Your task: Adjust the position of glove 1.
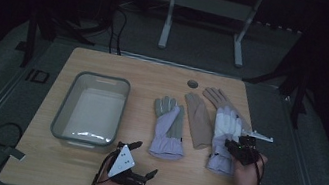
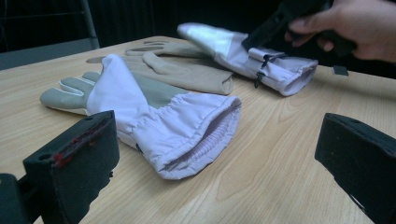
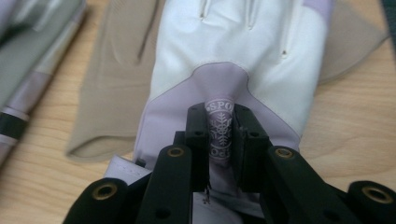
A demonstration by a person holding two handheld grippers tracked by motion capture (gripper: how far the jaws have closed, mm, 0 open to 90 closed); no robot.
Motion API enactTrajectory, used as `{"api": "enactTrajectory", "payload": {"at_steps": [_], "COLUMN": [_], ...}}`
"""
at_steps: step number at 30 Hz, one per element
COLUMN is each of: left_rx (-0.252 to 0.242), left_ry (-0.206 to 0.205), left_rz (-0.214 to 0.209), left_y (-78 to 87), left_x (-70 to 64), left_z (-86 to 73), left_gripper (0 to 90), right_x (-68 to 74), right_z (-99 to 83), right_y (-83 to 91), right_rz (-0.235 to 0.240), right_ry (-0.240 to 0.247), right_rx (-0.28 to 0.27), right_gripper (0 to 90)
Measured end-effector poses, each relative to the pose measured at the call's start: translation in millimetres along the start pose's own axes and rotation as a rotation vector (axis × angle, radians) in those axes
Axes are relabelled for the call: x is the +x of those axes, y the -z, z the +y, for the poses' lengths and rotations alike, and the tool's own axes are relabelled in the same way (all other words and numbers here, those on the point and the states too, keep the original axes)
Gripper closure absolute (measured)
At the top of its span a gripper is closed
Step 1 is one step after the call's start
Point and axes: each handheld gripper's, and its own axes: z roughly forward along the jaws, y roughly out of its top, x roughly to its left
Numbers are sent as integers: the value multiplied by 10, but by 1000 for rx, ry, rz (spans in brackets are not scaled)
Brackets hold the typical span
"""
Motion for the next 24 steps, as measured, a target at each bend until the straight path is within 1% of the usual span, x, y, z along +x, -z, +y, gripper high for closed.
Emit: {"api": "enactTrajectory", "payload": {"at_steps": [1,2,3,4,6,7,8,9,11,12,13,15,20,21,22,24], "left_rx": [0,-1,-1,0,-1,-1,-2,-1,-3,-3,-3,-3,-6,-5,-5,-4], "left_ry": [1,2,1,0,0,-1,-1,-2,-1,-1,-3,-6,-4,-5,-5,-8], "left_rz": [0,-1,-1,-1,0,0,0,0,0,0,-1,-2,-2,-2,-1,-1], "left_y": [0,-1,0,0,0,1,1,1,1,1,1,2,3,2,3,4], "left_x": [0,1,1,0,-1,-1,-2,-1,-2,-2,-4,-6,-5,-7,-8,-9], "left_z": [0,0,0,0,0,0,-1,0,-1,-1,-1,-1,-2,-2,-2,-1], "left_gripper": [0,0,0,0,0,0,0,0,0,0,0,0,0,0,0,0], "right_x": [27,79,79,107,171,203,274,274,364,364,502,604,918,987,1075,1205], "right_z": [23,83,83,118,199,240,316,316,378,378,457,505,600,611,620,626], "right_y": [50,138,138,180,243,272,319,319,354,354,390,403,398,388,366,325], "right_rz": [-7,-6,-6,-8,-15,-15,-5,-5,1,1,22,33,84,95,113,127], "right_ry": [2,5,5,4,18,18,20,20,22,22,26,30,52,47,52,64], "right_rx": [-7,-24,-24,-33,-49,-57,-68,-68,-81,-81,-95,-99,-105,-102,-98,-80], "right_gripper": [786,787,787,787,787,787,787,787,787,787,787,786,787,786,787,787]}}
